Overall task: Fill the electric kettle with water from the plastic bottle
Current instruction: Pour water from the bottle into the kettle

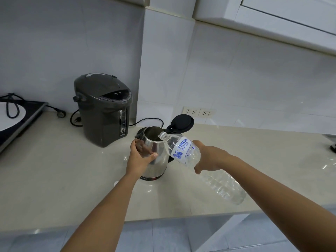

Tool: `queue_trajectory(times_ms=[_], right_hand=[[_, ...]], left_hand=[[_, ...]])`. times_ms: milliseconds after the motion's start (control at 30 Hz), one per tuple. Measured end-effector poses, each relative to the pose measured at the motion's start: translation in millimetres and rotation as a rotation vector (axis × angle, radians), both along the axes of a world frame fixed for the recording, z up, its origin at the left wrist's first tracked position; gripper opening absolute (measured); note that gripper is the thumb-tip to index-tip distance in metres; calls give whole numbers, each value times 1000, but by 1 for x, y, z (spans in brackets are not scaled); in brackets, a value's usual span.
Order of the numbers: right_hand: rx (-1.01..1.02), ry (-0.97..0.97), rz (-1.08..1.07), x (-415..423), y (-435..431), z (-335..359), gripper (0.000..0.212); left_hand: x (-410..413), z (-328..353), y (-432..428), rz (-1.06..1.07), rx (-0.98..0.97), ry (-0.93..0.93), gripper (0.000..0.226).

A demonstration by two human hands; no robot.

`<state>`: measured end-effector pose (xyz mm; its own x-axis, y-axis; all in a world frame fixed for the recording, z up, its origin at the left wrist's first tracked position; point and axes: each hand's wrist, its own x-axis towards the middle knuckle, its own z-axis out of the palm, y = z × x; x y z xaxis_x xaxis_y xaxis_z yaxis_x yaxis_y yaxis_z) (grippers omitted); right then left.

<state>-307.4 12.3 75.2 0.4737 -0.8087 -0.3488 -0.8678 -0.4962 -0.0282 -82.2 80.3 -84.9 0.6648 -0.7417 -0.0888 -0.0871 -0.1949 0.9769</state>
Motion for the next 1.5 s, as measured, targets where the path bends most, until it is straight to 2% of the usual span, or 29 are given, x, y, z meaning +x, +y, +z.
queue_trajectory(times_ms=[133, 400, 500, 667, 1267, 1500], right_hand=[[9, 3, 0, 1, 0, 2, 102], [-1, 12, 7, -1, -2, -1, 105], [1, 29, 11, 0, -4, 1, 105], [-22, 27, -6, 0, -3, -3, 104], [-57, 98, 28, 3, -5, 3, 100], [-62, 103, 36, 3, -4, 6, 100]], left_hand=[[-1, 2, 1, -2, 3, -10, 102], [-6, -1, 3, -25, -5, 0, 70], [-7, 0, 3, -21, 5, -2, 76], [-9, 2, 2, 8, 41, -47, 103], [-8, -1, 3, 14, 82, -90, 109], [-7, -1, 4, 15, 67, -91, 96]])
